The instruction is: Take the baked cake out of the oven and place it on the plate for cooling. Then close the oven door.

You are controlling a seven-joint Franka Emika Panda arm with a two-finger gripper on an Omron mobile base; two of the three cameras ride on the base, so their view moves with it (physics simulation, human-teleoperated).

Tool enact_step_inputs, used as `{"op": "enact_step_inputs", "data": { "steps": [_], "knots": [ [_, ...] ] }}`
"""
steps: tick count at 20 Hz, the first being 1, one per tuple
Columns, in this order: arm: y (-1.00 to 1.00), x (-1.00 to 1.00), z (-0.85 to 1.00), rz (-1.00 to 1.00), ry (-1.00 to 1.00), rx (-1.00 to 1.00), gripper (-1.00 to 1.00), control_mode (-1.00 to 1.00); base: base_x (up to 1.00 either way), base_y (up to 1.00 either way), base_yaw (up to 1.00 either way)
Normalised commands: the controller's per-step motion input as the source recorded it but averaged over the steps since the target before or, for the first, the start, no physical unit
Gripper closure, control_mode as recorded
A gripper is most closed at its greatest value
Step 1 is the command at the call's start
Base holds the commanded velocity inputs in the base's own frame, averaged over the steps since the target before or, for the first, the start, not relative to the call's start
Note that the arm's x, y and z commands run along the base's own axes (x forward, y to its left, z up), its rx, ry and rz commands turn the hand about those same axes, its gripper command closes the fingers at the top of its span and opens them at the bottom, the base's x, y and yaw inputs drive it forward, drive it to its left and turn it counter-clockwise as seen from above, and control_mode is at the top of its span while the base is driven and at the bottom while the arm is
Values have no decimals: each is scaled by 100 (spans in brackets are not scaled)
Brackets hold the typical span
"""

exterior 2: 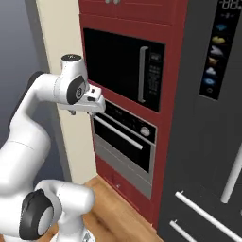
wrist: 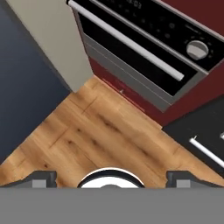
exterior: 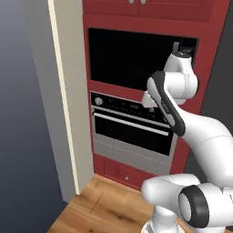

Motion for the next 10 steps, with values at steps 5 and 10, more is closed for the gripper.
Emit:
{"op": "enact_step_inputs", "data": {
  "steps": [5, 10],
  "knots": [
    [0, 0, 0, 0, 0, 0, -100, 100, 3, -99, 42],
    [0, 0, 0, 0, 0, 0, -100, 100, 15, -90, 28]
  ]
}}
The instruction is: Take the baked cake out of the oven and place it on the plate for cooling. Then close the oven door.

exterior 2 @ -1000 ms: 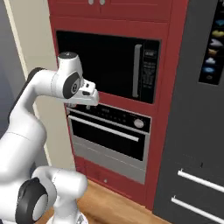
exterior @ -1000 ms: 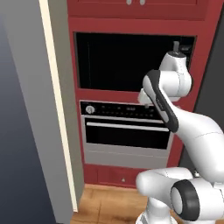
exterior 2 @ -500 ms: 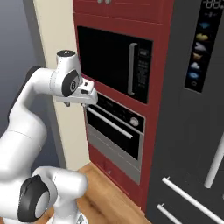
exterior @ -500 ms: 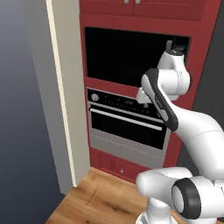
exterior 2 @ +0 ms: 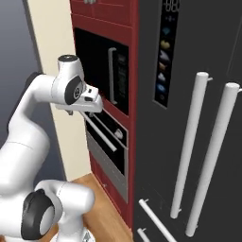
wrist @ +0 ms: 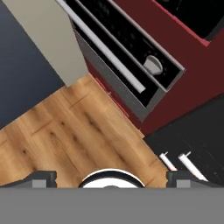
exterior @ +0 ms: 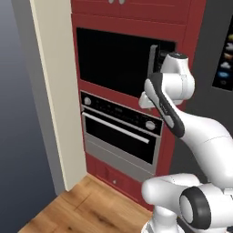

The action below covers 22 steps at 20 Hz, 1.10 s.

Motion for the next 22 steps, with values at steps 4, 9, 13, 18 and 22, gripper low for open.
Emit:
{"op": "enact_step_inputs", "data": {
  "steps": [4, 9, 13, 18, 22],
  "knots": [
    [0, 0, 0, 0, 0, 0, -100, 100, 22, -39, 10],
    [0, 0, 0, 0, 0, 0, -100, 100, 52, -2, 2],
    [0, 19, -12, 0, 1, 0, -100, -100, 29, 0, 0],
    [45, 12, -27, 0, -1, -7, -100, -100, 0, 0, 0],
    [93, 0, -47, 0, -4, -26, -100, -100, 0, 0, 0]
  ]
}}
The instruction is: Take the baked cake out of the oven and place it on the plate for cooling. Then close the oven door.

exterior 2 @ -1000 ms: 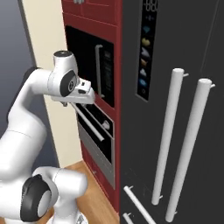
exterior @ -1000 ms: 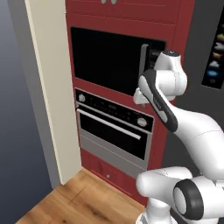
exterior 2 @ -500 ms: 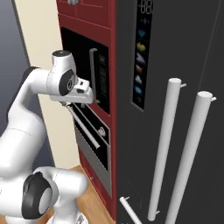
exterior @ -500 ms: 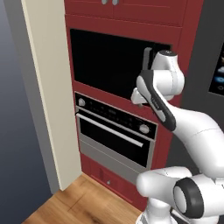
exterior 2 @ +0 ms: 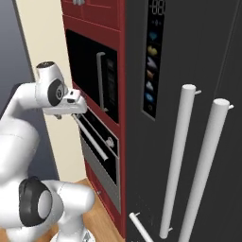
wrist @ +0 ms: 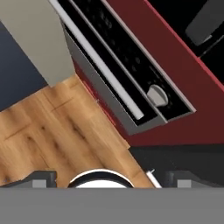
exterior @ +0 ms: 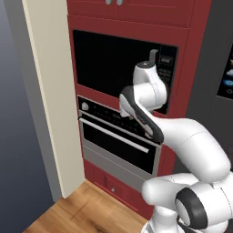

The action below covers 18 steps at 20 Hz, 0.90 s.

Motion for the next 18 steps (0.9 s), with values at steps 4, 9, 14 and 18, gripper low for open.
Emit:
{"op": "enact_step_inputs", "data": {
  "steps": [4, 9, 14, 18],
  "knots": [
    [71, 12, -62, -8, 0, -33, -100, -100, 0, 0, 0],
    [23, 31, -67, -8, 0, -30, -100, -100, 0, 0, 0],
    [0, 34, -59, 0, 0, -23, -100, -100, 0, 0, 0],
    [-6, 28, -52, 0, 0, -21, -100, -100, 0, 0, 0]
  ]
}}
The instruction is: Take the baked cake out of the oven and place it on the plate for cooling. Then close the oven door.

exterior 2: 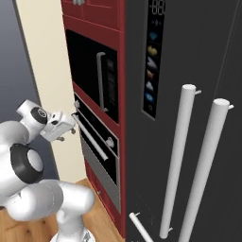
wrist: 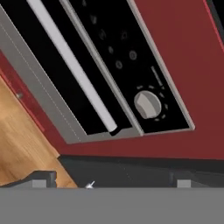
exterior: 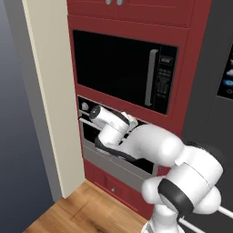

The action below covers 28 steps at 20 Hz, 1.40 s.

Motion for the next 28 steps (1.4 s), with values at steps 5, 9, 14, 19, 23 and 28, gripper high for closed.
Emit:
{"op": "enact_step_inputs", "data": {
  "steps": [5, 9, 14, 19, 23, 28],
  "knots": [
    [-15, 11, -45, 0, 0, -15, -100, -100, 0, 0, 0],
    [-20, 23, -35, 0, 0, -9, -100, -100, 0, 0, 0],
    [-32, 20, -26, 3, 0, -5, -100, -100, 0, 0, 0],
    [-26, 20, -23, 3, 0, -4, -100, -100, 0, 0, 0],
    [-9, 13, -33, 3, 0, -5, -100, -100, 0, 0, 0],
    [0, 14, -35, 3, 0, -6, -100, -100, 0, 0, 0]
  ]
}}
